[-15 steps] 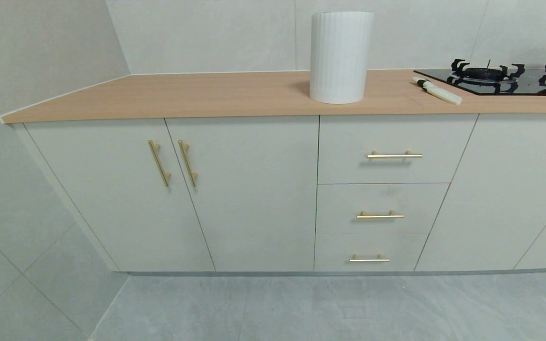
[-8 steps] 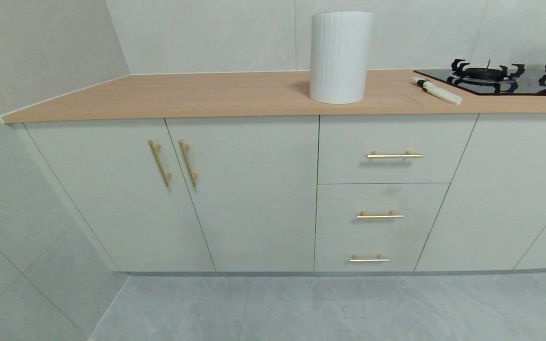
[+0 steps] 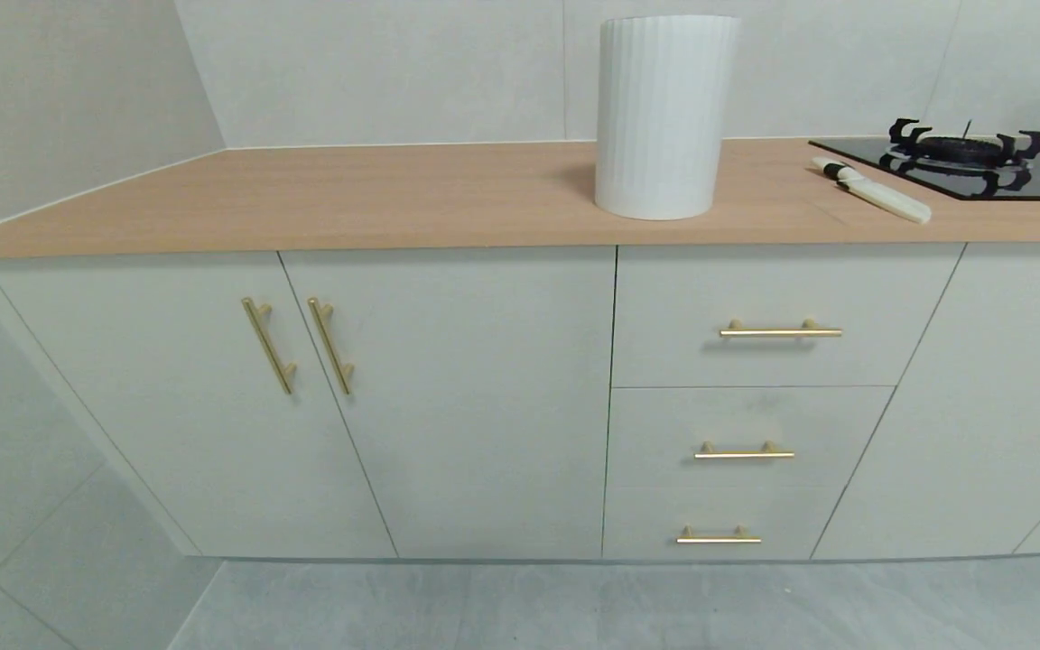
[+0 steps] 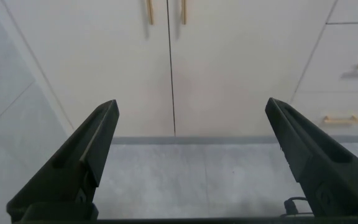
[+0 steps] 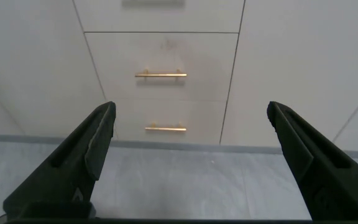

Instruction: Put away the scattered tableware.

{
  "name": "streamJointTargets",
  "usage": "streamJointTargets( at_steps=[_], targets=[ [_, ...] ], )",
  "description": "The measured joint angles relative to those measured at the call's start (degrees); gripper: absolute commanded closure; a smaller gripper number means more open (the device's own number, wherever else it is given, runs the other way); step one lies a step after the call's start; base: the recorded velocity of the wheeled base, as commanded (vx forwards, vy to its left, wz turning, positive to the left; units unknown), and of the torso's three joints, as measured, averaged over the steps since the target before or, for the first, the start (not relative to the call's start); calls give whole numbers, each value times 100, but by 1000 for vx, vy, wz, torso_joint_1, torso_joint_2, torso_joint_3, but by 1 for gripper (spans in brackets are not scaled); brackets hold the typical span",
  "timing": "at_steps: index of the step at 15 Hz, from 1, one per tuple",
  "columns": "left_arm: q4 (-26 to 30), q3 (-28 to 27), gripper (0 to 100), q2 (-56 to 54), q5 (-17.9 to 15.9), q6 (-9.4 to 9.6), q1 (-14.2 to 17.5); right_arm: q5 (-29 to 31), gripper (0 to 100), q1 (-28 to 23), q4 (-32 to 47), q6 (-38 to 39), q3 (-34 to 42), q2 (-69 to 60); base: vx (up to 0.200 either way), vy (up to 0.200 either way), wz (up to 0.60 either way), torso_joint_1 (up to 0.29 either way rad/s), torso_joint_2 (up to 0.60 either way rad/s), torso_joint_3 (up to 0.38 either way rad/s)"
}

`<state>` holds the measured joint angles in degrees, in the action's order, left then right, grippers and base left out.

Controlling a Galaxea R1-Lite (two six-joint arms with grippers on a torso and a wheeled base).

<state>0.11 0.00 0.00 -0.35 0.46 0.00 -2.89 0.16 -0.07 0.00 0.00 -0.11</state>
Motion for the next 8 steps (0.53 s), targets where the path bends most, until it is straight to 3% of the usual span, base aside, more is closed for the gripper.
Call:
streamJointTargets(
  at_steps=[8],
  targets=[
    [0,0,0,0,0,-2,0,2,0,0,0,0,0,1,200,0,0,2,4,2]
  ],
)
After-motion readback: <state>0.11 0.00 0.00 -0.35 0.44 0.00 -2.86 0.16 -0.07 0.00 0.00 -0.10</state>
